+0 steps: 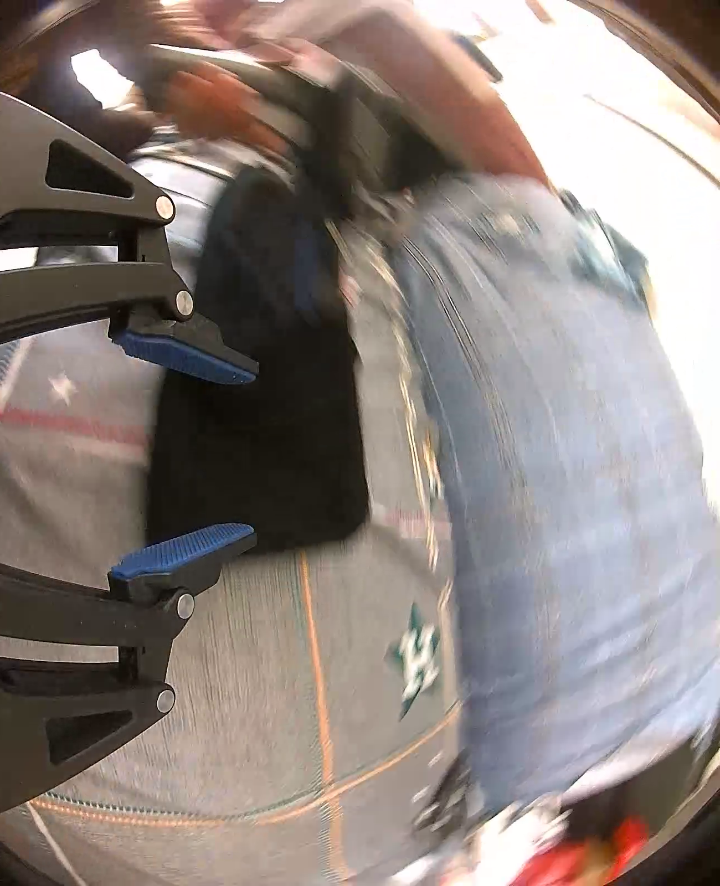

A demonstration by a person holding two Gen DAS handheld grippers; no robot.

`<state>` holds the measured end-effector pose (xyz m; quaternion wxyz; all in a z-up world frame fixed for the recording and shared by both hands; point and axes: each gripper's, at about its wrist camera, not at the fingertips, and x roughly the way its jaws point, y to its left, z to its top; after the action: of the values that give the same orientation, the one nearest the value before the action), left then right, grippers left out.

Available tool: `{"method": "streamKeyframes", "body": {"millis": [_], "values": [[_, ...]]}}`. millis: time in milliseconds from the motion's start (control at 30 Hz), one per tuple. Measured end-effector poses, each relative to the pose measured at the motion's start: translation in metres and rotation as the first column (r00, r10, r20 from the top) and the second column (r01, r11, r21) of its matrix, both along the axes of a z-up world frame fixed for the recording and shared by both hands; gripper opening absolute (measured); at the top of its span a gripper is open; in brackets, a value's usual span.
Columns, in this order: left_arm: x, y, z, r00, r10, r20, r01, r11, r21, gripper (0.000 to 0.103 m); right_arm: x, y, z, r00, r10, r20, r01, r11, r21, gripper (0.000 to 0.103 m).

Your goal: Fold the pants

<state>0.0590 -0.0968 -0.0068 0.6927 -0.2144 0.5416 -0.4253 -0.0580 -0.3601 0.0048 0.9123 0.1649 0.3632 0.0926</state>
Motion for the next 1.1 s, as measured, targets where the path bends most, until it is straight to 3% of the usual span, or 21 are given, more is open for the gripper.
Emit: {"method": "streamKeyframes", "body": {"millis": [67,200,267,300,367,400,467,500,567,633,733,833,900,1000,1033,1100], "values": [[-0.009,-0.012,0.004,0.999,0.007,0.047,-0.009,0.999,0.032,0.063,0.017,-0.023,-0.009,0.999,-0.034,-0.026,0.036,0.996,0.077,0.056],[0.001,-0.044,-0.001,0.985,0.012,0.173,-0.055,0.969,0.241,0.062,0.064,-0.037,-0.032,0.995,-0.019,-0.102,0.034,0.988,0.149,0.056],[0.016,-0.049,-0.011,0.988,0.04,0.148,-0.084,0.95,0.302,0.042,0.078,-0.031,-0.039,0.991,0.026,-0.13,0.0,0.98,0.197,0.028],[0.022,-0.049,-0.016,0.988,0.051,0.149,-0.099,0.938,0.331,0.033,0.083,-0.029,-0.037,0.992,0.026,-0.125,-0.001,0.98,0.198,0.024],[0.033,-0.05,-0.029,0.982,0.063,0.18,-0.132,0.906,0.402,0.031,0.085,-0.025,-0.025,0.997,0.017,-0.075,-0.004,0.986,0.167,0.024],[0.039,-0.051,-0.038,0.982,0.056,0.179,-0.125,0.906,0.405,0.029,0.087,-0.024,-0.024,0.997,0.009,-0.073,0.002,0.988,0.151,0.024],[0.036,-0.047,-0.038,0.98,0.058,0.189,-0.128,0.915,0.382,0.029,0.097,-0.018,-0.04,0.989,-0.008,-0.146,0.021,0.996,0.083,0.024],[0.036,-0.044,-0.037,0.983,0.061,0.172,-0.123,0.919,0.375,0.029,0.099,-0.018,-0.045,0.987,-0.017,-0.16,0.025,0.999,0.044,0.034],[0.036,-0.03,-0.034,0.989,0.084,0.123,-0.121,0.933,0.338,0.029,0.098,-0.025,-0.046,0.986,-0.015,-0.169,0.028,0.997,0.078,0.037],[0.033,-0.009,-0.025,0.987,0.121,0.11,-0.149,0.942,0.299,0.029,0.087,-0.035,-0.037,0.989,-0.025,-0.143,0.045,0.989,0.138,0.038],[0.025,0.001,-0.008,0.983,0.151,0.101,-0.169,0.965,0.202,0.029,0.061,-0.04,-0.019,0.997,-0.045,-0.061,0.052,0.992,0.113,0.04],[0.01,-0.017,0.004,0.991,0.08,0.11,-0.092,0.99,0.109,0.029,0.041,-0.027,-0.016,1.0,0.011,-0.004,-0.011,0.995,0.097,0.034],[0.002,-0.037,-0.002,0.991,0.013,0.13,-0.032,0.989,0.146,0.029,0.038,-0.015,-0.027,0.999,0.034,-0.029,-0.033,0.998,0.048,0.028],[-0.004,-0.062,-0.039,0.989,-0.052,0.141,0.001,0.941,0.339,0.025,0.038,-0.013,-0.044,0.998,0.028,-0.052,-0.027,0.999,0.021,0.026],[-0.007,-0.06,-0.041,0.982,-0.048,0.185,-0.015,0.946,0.324,0.024,0.037,-0.015,-0.041,0.998,0.027,-0.057,-0.026,0.999,0.032,0.025],[-0.008,-0.055,-0.035,0.984,-0.036,0.173,-0.02,0.95,0.311,0.025,0.036,-0.02,-0.025,0.999,0.025,-0.034,-0.024,0.999,0.048,0.027]]}}
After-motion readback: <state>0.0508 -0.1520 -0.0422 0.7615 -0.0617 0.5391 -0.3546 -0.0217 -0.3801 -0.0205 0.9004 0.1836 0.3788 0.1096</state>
